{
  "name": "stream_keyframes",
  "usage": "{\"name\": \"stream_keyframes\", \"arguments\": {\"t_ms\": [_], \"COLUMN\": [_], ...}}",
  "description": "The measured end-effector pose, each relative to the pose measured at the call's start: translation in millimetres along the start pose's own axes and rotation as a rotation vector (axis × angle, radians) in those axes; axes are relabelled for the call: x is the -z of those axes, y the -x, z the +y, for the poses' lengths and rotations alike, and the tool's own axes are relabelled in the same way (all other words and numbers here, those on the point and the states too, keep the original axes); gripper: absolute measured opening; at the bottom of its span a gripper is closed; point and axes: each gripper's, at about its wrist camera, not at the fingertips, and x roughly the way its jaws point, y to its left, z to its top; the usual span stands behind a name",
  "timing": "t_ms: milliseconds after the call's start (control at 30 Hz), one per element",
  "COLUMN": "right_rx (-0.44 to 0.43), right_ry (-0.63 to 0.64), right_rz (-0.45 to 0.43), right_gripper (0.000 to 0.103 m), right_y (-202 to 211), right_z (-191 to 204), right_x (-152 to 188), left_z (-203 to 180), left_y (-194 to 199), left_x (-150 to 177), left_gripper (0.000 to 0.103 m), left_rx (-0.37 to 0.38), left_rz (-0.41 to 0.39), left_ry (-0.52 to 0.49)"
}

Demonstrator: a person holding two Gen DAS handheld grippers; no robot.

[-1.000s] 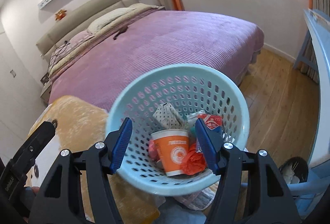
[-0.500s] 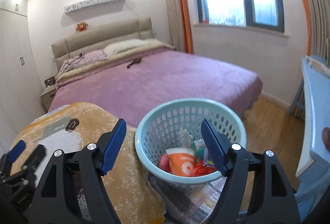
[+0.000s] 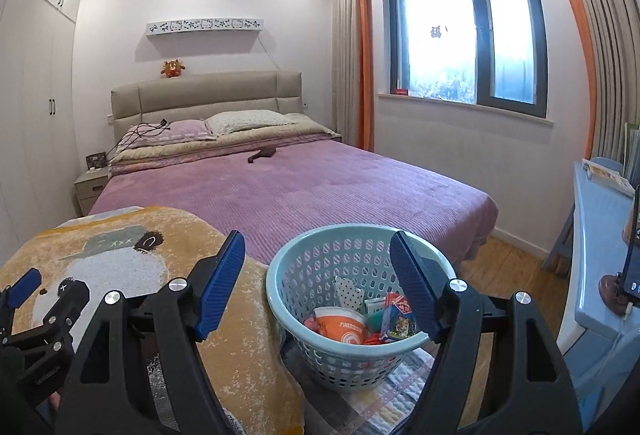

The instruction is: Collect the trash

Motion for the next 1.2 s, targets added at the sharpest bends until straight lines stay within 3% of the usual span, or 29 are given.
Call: {"name": "stream_keyframes", "arguments": {"t_ms": [300,500,1200], "right_rx": [-0.005,-0.003,-0.057], "right_ry": [-0.002,0.006,-0.014], "right_rz": [0.013,0.016,0.098], "right_gripper": [0.071,0.071,0.071], "right_y": [5.8,8.3,-9.0], "right_z": [-2.3,0.2,-8.1], "right_x": [12.6,23.2,43.0], "left_z": [1.3,2.5,-5.3], "left_y": [0.3,-2.2,-0.5], "left_x": [5.8,7.1,6.7], "left_gripper": [0.096,0.096,0.096], "left_rx": [-0.019,0.007,-0.015], "left_rz": [0.018,0.051,0.049], "left_ry": [0.002,0.014,-0.010]}}
